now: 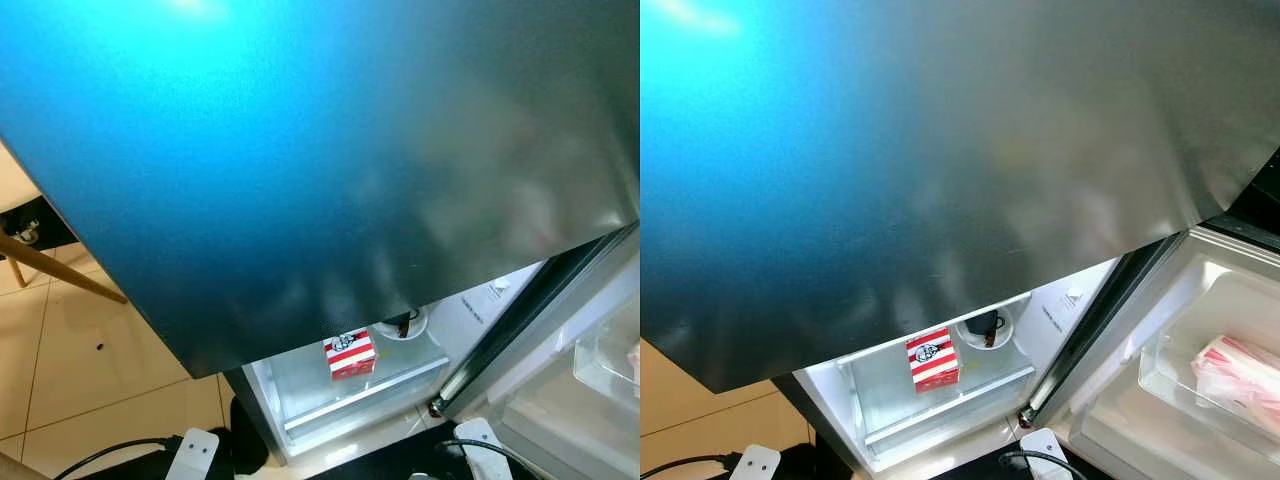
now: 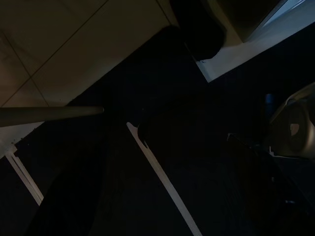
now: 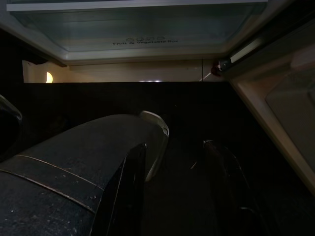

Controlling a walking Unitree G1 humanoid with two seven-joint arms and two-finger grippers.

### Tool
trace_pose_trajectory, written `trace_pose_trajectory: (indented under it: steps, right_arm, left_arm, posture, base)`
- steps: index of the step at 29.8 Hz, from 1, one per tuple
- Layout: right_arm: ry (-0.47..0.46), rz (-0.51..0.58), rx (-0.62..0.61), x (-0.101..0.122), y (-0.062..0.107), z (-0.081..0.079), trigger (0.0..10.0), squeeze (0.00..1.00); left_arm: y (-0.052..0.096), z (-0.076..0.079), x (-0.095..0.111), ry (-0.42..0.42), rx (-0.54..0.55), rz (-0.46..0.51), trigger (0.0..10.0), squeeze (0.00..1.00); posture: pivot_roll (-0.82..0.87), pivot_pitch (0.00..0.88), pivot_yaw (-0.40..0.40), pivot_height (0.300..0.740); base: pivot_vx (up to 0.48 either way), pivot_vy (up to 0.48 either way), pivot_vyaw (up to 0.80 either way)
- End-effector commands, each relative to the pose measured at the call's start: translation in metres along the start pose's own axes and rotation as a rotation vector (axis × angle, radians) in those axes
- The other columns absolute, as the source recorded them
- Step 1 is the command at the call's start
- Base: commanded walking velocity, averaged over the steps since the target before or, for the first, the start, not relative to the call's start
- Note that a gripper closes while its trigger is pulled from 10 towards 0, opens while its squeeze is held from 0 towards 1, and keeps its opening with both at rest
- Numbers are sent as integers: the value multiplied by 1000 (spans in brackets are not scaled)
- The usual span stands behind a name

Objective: Restocking fridge

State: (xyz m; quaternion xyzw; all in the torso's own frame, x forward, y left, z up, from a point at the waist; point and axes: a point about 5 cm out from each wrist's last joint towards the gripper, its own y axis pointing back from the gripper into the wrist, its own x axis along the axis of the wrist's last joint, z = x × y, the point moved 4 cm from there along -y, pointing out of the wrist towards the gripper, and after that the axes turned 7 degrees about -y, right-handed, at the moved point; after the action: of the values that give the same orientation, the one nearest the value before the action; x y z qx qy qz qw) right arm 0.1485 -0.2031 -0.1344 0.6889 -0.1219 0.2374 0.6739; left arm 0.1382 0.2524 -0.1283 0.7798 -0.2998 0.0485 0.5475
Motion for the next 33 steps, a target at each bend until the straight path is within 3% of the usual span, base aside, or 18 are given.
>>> trace_pose_trajectory:
  steps: [1, 33]
  right_arm:
    - [-22, -8, -6, -5, 1, 0, 10000, 0]
    - [-25, -20, -8, -8, 2, 1, 10000, 0]
  left_arm:
    - [1, 9, -5, -12, -19, -22, 10000, 0]
    - [1, 6, -2, -17, -12, -4, 10000, 0]
  posture:
    - [-56, 60, -48, 740]
    - [-53, 62, -48, 740]
  base:
    - [-255, 0, 0]
    - [-339, 0, 0]
